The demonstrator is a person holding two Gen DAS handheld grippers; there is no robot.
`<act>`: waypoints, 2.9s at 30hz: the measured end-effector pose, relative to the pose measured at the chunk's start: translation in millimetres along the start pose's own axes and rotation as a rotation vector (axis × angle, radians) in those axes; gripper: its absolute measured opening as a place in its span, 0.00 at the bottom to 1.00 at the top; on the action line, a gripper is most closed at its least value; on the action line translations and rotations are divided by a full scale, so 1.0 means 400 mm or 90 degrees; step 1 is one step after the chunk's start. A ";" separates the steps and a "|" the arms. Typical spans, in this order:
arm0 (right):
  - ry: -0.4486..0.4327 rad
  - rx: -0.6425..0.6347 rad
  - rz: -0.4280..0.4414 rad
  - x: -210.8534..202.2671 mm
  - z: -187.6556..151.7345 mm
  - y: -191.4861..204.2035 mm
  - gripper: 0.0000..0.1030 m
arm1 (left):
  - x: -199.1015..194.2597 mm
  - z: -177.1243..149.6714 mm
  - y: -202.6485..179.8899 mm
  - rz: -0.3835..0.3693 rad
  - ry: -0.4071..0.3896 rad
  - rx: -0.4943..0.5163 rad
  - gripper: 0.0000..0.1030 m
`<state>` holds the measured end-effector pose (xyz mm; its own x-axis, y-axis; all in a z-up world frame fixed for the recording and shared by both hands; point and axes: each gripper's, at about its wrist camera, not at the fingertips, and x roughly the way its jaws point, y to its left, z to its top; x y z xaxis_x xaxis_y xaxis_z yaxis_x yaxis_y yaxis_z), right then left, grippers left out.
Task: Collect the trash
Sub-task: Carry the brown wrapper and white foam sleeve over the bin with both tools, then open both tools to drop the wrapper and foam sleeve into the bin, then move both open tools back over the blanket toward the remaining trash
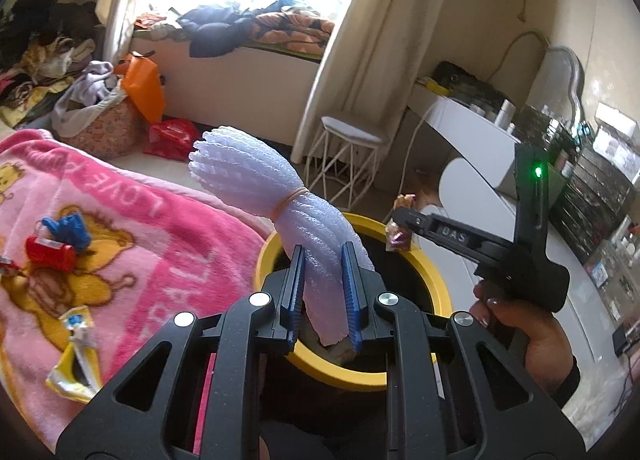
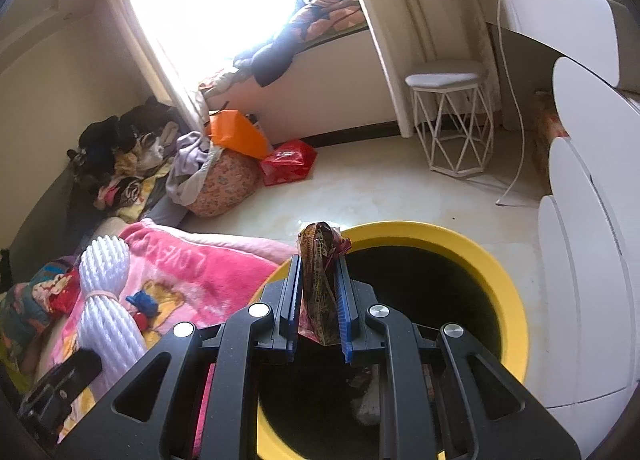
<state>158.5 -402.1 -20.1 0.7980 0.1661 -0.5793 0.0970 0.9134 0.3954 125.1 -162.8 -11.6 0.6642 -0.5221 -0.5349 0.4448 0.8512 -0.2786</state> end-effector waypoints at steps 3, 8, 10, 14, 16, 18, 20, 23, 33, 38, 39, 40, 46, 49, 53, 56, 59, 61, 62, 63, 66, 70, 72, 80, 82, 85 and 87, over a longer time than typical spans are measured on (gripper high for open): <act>-0.001 0.004 -0.012 0.003 -0.002 -0.016 0.15 | 0.025 -0.008 -0.019 -0.007 0.014 0.012 0.13; 0.002 0.013 -0.026 0.015 -0.006 -0.045 0.15 | 0.072 -0.029 -0.038 -0.019 0.043 0.022 0.13; 0.004 0.016 -0.031 0.016 -0.011 -0.053 0.15 | 0.092 -0.039 -0.042 -0.025 0.056 0.024 0.13; 0.011 0.019 -0.039 0.027 -0.017 -0.065 0.15 | 0.122 -0.050 -0.045 -0.041 0.077 0.023 0.13; 0.017 0.020 -0.040 0.034 -0.021 -0.072 0.16 | 0.139 -0.054 -0.044 -0.045 0.089 0.022 0.13; 0.023 0.022 -0.042 0.042 -0.023 -0.076 0.16 | 0.153 -0.059 -0.041 -0.048 0.098 0.021 0.13; 0.029 0.026 -0.043 0.050 -0.026 -0.084 0.16 | 0.169 -0.064 -0.038 -0.046 0.109 0.020 0.13; 0.038 0.030 -0.044 0.062 -0.030 -0.092 0.17 | 0.190 -0.070 -0.030 -0.045 0.122 0.011 0.13; 0.060 0.034 -0.040 0.084 -0.039 -0.106 0.25 | 0.235 -0.073 -0.017 -0.045 0.144 -0.007 0.18; 0.059 0.043 -0.038 0.082 -0.037 -0.110 0.37 | 0.230 -0.074 -0.012 -0.042 0.134 -0.012 0.43; 0.058 0.044 -0.038 0.080 -0.036 -0.109 0.41 | 0.227 -0.075 -0.010 -0.041 0.132 -0.014 0.46; 0.056 0.043 -0.039 0.079 -0.035 -0.108 0.41 | 0.220 -0.078 -0.007 -0.040 0.128 -0.016 0.51; 0.053 0.038 -0.041 0.075 -0.034 -0.103 0.51 | 0.180 -0.063 0.007 -0.028 0.100 -0.033 0.82; 0.051 0.037 -0.041 0.074 -0.032 -0.102 0.56 | 0.158 -0.052 0.011 -0.019 0.081 -0.035 0.89; 0.043 0.026 -0.037 0.067 -0.028 -0.085 0.58 | 0.118 -0.037 0.019 0.003 0.052 -0.030 0.90; 0.038 0.017 -0.029 0.061 -0.025 -0.069 0.60 | 0.092 -0.029 0.030 0.017 0.035 -0.030 0.90; 0.033 0.003 -0.022 0.056 -0.023 -0.045 0.60 | 0.064 -0.022 0.044 0.033 0.016 -0.029 0.90; 0.030 -0.007 -0.018 0.052 -0.023 -0.026 0.60 | 0.048 -0.019 0.053 0.041 0.005 -0.033 0.90; 0.029 -0.012 -0.015 0.050 -0.022 -0.017 0.60 | 0.041 -0.017 0.058 0.043 0.001 -0.035 0.90; 0.029 -0.015 -0.012 0.049 -0.022 -0.013 0.61 | 0.033 -0.015 0.063 0.045 -0.004 -0.038 0.90; 0.027 -0.030 -0.004 0.046 -0.023 0.012 0.62 | 0.012 -0.012 0.079 0.053 -0.014 -0.044 0.90; 0.025 -0.047 0.005 0.043 -0.023 0.042 0.63 | -0.010 -0.010 0.105 0.068 -0.025 -0.053 0.90; 0.023 -0.053 0.012 0.042 -0.024 0.055 0.63 | -0.021 -0.008 0.120 0.077 -0.031 -0.061 0.90; 0.022 -0.097 0.045 0.033 -0.041 0.130 0.64 | -0.071 0.002 0.178 0.122 -0.061 -0.078 0.90; 0.023 -0.104 0.053 0.033 -0.045 0.145 0.64 | -0.085 0.006 0.196 0.134 -0.068 -0.082 0.90; 0.025 -0.115 0.066 0.034 -0.051 0.168 0.64 | -0.100 0.009 0.223 0.148 -0.076 -0.090 0.90; 0.026 -0.125 0.074 0.034 -0.056 0.186 0.64 | -0.111 0.011 0.242 0.158 -0.081 -0.096 0.90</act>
<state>163.2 -323.6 -14.5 0.7721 0.2858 -0.5676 -0.1150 0.9413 0.3175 141.3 -57.4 -11.2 0.8150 -0.2915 -0.5007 0.1714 0.9468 -0.2722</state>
